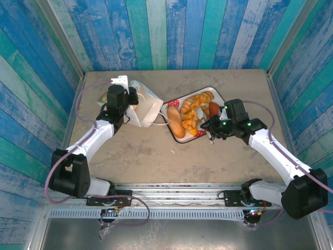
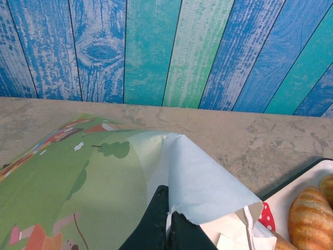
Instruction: Take the fake bread out of the paper bag
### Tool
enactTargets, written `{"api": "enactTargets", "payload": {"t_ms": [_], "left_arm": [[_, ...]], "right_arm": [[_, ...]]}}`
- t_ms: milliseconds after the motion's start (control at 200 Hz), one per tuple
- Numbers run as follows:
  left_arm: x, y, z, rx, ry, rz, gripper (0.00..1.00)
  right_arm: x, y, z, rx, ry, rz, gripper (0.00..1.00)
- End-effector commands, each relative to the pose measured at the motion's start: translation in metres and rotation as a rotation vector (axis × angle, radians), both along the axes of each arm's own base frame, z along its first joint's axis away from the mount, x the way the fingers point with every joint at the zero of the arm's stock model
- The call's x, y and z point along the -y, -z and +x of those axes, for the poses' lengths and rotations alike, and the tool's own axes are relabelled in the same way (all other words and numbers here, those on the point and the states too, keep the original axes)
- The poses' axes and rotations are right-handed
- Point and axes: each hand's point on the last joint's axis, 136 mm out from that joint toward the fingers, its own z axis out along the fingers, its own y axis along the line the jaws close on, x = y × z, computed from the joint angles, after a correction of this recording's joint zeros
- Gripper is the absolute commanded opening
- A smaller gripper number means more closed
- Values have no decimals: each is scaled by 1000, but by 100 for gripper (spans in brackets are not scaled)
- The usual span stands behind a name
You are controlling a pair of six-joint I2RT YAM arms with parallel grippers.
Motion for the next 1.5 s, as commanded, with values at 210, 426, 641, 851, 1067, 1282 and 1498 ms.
{"api": "enactTargets", "payload": {"t_ms": [210, 426, 641, 851, 1067, 1282, 1498], "left_arm": [[2, -36, -7, 65, 47, 81, 2], [8, -42, -20, 93, 113, 126, 1], [0, -47, -45, 147, 113, 164, 0], [10, -41, -62, 184, 190, 133, 1], [15, -30, -62, 166, 218, 108, 2], [20, -23, -59, 142, 234, 90, 2], [24, -26, -59, 138, 249, 88, 2]], "right_arm": [[-56, -53, -11, 150, -286, 36, 32], [-109, -60, -27, 176, -484, -23, 32], [-144, -48, -21, 180, -587, -58, 32], [-172, -33, -11, 182, -639, -86, 34], [-191, -14, 1, 146, -648, -82, 35], [-212, 4, 6, 100, -629, -9, 38], [-225, 13, 13, 68, -604, 24, 42]]}}
